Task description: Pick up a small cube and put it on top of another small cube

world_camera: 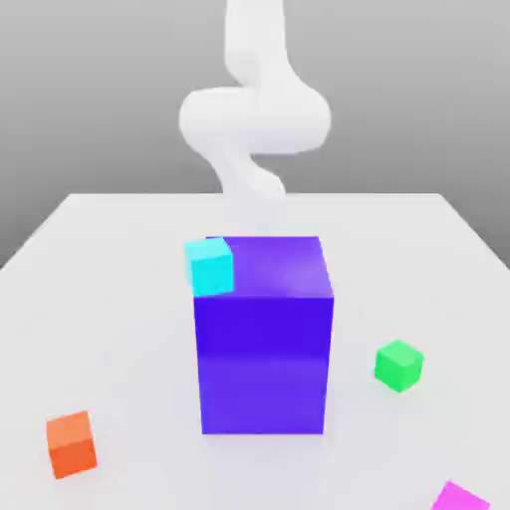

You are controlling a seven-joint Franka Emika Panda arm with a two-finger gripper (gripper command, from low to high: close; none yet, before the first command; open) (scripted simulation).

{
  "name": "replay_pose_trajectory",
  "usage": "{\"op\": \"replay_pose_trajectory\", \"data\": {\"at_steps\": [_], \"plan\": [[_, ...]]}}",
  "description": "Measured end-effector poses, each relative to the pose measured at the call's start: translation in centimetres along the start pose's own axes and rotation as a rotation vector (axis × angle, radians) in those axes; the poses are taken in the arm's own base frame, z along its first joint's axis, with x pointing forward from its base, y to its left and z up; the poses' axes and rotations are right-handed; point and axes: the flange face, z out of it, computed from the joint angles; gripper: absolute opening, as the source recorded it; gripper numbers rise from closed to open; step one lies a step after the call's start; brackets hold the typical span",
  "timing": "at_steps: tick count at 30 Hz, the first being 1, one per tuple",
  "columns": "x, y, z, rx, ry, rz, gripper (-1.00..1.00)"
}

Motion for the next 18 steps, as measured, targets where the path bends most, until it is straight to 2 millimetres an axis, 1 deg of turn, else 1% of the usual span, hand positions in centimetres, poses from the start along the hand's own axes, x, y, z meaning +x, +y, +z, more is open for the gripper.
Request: {"op": "replay_pose_trajectory", "data": {"at_steps": [4, 9, 14, 16, 18], "plan": [[-1.1, -1.9, 6.8, -0.044, -0.092, -0.097, 0.00], [-3.8, -3.6, 15.1, -0.093, -0.203, -0.217, 0.00], [-7.9, -4.5, 23.1, -0.137, -0.315, -0.340, 0.00], [-9.9, -4.6, 26.2, -0.154, -0.360, -0.390, 0.00], [-12.3, -4.7, 29.2, -0.167, -0.407, -0.445, 0.00]]}}
